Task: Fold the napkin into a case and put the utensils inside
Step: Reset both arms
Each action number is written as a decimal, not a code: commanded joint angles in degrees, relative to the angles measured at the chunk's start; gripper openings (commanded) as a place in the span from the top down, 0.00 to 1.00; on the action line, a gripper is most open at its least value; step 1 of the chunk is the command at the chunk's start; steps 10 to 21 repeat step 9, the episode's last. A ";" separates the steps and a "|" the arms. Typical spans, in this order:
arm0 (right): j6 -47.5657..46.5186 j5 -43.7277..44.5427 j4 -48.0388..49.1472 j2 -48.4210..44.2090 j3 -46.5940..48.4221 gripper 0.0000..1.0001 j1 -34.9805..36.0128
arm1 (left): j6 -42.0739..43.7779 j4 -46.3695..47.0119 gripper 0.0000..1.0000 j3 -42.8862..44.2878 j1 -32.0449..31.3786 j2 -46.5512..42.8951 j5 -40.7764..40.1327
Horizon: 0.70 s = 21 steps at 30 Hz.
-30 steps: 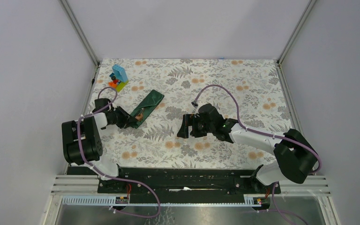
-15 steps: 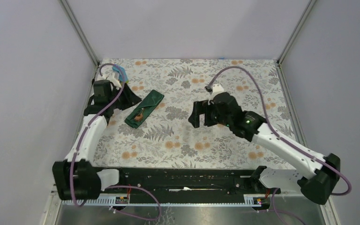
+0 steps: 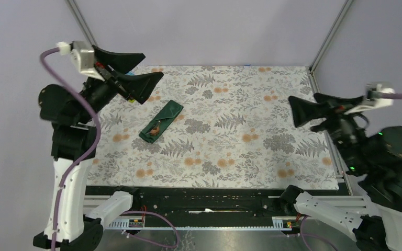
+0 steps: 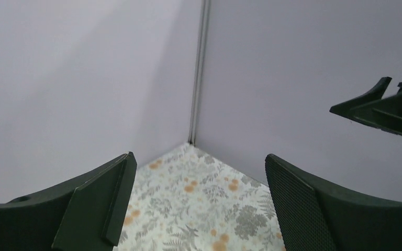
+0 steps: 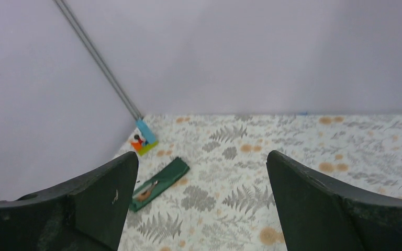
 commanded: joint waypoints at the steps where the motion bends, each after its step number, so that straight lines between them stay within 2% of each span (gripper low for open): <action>1: -5.92 5.01 -0.30 -0.79 3.24 0.00 -0.32 | -0.75 7.15 0.01 2.00 0.10 -2.03 3.40; 8: -8.41 4.26 0.17 -2.11 2.72 0.01 -0.33 | -3.04 10.79 0.01 1.66 0.10 -2.91 4.85; 21: -8.50 4.57 0.53 -2.18 2.12 0.00 -0.27 | -3.29 10.95 0.01 1.71 0.10 -2.72 5.22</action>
